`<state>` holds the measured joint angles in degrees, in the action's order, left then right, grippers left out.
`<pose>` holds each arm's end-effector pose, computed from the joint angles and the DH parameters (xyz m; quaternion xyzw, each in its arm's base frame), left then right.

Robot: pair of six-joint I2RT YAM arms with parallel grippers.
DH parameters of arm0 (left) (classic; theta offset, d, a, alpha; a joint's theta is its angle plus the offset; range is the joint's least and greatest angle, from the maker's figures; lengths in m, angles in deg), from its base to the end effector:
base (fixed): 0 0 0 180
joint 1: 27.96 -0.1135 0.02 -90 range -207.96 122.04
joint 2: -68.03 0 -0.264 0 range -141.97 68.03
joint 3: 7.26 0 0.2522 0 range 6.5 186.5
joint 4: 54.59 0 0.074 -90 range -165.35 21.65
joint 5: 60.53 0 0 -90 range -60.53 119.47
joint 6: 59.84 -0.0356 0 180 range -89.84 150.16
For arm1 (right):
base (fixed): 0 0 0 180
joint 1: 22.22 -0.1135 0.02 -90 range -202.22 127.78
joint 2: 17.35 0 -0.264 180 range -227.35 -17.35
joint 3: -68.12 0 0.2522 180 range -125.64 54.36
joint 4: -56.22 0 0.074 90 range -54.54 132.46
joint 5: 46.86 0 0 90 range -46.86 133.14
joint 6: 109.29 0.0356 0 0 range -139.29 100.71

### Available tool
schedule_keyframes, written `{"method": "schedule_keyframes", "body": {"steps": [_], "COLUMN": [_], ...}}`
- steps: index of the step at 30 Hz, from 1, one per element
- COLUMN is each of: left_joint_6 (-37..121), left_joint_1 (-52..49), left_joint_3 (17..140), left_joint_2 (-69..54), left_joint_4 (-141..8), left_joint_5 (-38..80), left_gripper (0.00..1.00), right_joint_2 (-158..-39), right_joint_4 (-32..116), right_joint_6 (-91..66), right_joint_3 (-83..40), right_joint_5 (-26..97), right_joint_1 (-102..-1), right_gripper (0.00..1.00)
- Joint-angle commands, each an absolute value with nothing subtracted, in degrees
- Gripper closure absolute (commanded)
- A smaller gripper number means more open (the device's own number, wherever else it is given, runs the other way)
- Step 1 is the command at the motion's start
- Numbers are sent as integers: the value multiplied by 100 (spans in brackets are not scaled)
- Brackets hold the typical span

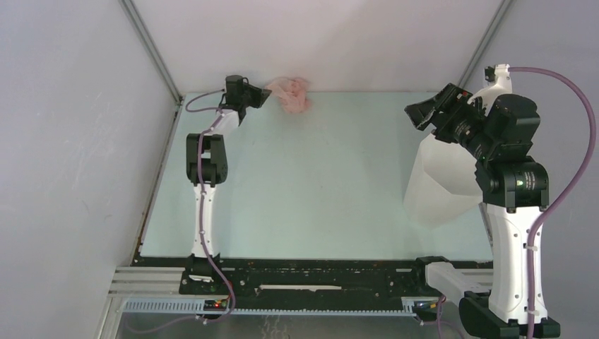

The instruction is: Put the trash bags into the trash bin

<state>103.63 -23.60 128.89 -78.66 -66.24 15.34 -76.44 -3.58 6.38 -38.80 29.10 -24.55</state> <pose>0.5867 -0.0534 0.1714 -0.4107 0.7173 -0.4272 0.3666 0.1594 0.0151 0.5044 0.0806 0.7708 0.2433 0.5833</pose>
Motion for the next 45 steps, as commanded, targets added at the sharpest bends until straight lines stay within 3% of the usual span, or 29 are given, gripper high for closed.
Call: {"method": "schedule_keyframes", "body": {"steps": [1, 12, 13, 15, 24, 29, 33, 40, 42, 45], "left_joint_6": [10131, 8457, 8262, 7789, 6264, 6573, 7176, 7808, 7793, 7498], "left_joint_1": [-2412, -2355, -2305, -2163, -774, 428, 1265, 1881, 1886, 1881], "left_joint_3": [12641, 10535, 10431, 10266, 8869, 7376, 6285, 6143, 6282, 6583], "left_joint_2": [-7211, -4381, -4143, -3653, -1152, -416, -336, -561, -536, -197], "left_joint_4": [-6365, -6886, -7139, -7642, -9424, -9430, -8898, -8466, -8631, -9302], "left_joint_5": [1230, 915, 921, 992, 2421, 2374, 2337, 1980, 1810, 1869], "left_gripper": [100, 100, 100, 100, 100, 100, 100, 100, 87, 52], "right_joint_2": [-7711, -7795, -7783, -7851, -8217, -7521, -6990, -6984, -6930, -7110], "right_joint_4": [-541, -637, -654, -781, -1510, -1274, -1056, -1331, -1132, -1026], "right_joint_6": [879, 878, 822, 662, 519, 590, 715, 1037, 1201, 1579], "right_joint_3": [-3916, -3846, -3773, -3747, -4225, -3312, -2579, -2038, -1858, -1833], "right_joint_5": [2540, 2371, 2335, 2202, 2384, 2534, 1777, 1713, 1719, 1787], "right_joint_1": [-2428, -2833, -2936, -3134, -4396, -4619, -4362, -4780, -5016, -5419], "right_gripper": [14, 15, 14, 2, 0, 0, 0, 0, 0, 0]}}
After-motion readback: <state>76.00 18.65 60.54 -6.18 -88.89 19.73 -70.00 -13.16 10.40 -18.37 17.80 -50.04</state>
